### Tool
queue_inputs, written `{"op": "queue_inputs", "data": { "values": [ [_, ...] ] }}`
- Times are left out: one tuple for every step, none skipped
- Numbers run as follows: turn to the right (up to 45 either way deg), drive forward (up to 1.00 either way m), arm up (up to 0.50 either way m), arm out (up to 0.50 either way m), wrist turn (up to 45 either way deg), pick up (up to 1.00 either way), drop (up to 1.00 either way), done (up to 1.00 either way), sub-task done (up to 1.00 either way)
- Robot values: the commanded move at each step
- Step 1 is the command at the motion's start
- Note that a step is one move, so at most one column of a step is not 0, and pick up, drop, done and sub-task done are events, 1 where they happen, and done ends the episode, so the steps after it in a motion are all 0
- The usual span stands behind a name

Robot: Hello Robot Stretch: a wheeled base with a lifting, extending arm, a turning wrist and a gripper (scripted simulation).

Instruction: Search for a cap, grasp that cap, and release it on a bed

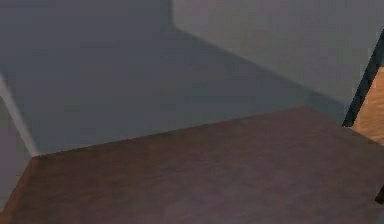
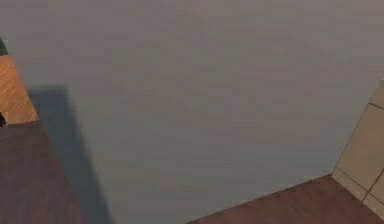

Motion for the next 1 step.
{"op": "queue_inputs", "data": {
  "values": [
    [0.0,0.6,0.0,0.0,0.0,0.0,0.0,0.0,0.0]
  ]
}}
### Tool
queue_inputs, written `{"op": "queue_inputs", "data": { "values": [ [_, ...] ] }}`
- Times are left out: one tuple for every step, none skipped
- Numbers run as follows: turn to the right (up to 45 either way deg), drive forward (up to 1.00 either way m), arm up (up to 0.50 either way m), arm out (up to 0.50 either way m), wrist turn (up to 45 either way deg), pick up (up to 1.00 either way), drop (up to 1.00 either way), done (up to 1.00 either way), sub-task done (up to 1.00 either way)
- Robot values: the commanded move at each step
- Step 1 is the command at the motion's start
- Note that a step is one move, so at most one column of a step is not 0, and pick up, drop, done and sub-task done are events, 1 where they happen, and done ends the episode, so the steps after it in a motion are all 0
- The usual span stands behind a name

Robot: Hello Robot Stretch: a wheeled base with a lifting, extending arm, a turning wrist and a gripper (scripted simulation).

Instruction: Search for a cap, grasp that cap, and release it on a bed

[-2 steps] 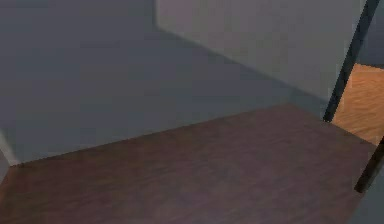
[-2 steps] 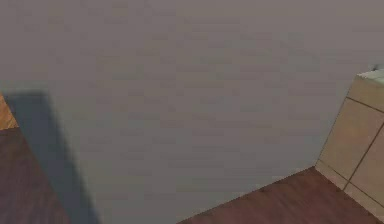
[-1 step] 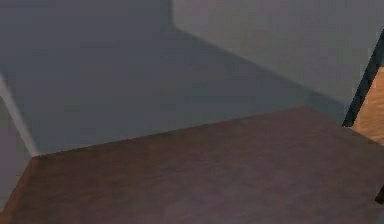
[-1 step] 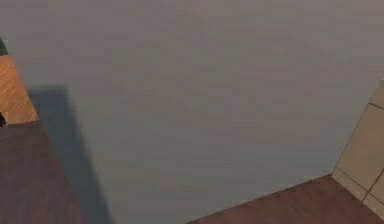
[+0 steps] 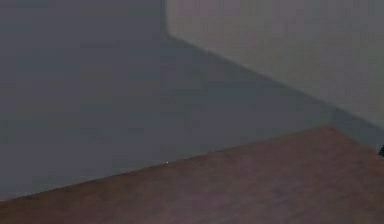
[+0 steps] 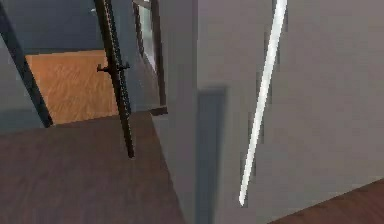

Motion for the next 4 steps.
{"op": "queue_inputs", "data": {
  "values": [
    [45.0,0.0,0.0,0.0,0.0,0.0,0.0,0.0,0.0],
    [6.0,0.0,0.0,0.0,0.0,0.0,0.0,0.0,0.0],
    [0.0,1.0,0.0,0.0,0.0,0.0,0.0,0.0,0.0],
    [0.0,0.55,0.0,0.0,0.0,0.0,0.0,0.0,0.0]
  ]
}}
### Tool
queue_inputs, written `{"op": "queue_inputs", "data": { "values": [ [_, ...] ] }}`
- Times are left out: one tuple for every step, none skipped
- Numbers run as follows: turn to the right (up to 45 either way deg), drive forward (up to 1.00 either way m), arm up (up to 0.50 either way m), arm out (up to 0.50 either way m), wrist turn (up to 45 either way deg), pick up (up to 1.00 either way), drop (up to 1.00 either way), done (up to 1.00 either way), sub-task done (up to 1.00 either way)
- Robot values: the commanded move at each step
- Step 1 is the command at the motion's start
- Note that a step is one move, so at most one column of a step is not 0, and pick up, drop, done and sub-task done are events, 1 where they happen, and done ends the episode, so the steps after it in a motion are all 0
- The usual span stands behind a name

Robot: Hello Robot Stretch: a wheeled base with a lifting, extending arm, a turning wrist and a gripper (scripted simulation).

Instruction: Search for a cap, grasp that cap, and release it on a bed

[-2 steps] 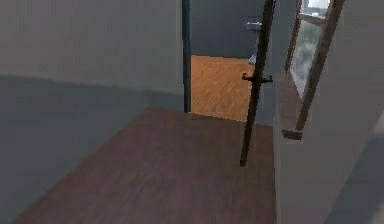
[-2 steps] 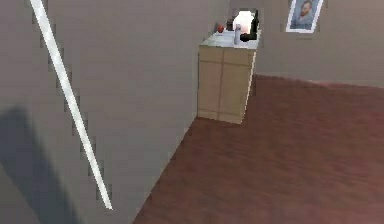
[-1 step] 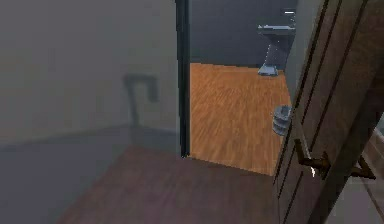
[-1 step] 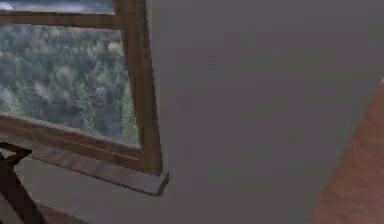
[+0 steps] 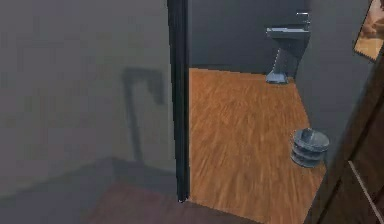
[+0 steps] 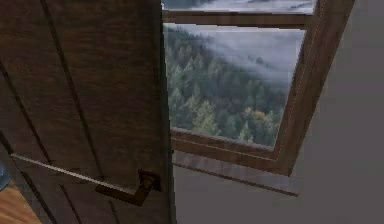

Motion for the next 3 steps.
{"op": "queue_inputs", "data": {
  "values": [
    [12.0,0.0,0.0,0.0,0.0,0.0,0.0,0.0,0.0],
    [0.0,1.0,0.0,0.0,0.0,0.0,0.0,0.0,0.0],
    [0.0,0.25,0.0,0.0,0.0,0.0,0.0,0.0,0.0]
  ]
}}
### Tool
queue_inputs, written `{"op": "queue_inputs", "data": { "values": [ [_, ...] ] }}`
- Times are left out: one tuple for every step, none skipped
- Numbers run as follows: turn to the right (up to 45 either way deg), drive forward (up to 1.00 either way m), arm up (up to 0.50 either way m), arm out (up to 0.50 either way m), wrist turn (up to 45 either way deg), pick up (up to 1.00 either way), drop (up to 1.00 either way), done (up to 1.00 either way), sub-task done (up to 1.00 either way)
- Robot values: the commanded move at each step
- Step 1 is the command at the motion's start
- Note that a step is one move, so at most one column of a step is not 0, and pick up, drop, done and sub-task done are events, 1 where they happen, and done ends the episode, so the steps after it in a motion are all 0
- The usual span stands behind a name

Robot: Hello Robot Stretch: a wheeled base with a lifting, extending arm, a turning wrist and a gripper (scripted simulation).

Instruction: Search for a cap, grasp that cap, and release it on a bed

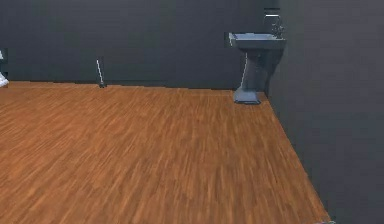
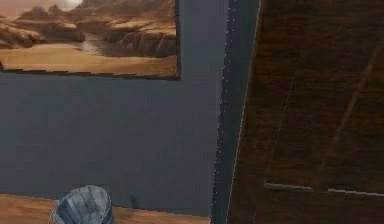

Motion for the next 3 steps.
{"op": "queue_inputs", "data": {
  "values": [
    [6.0,0.0,0.0,0.0,0.0,0.0,0.0,0.0,0.0],
    [0.0,0.3,0.0,0.0,0.0,0.0,0.0,0.0,0.0],
    [-45.0,0.0,0.0,0.0,0.0,0.0,0.0,0.0,0.0]
  ]
}}
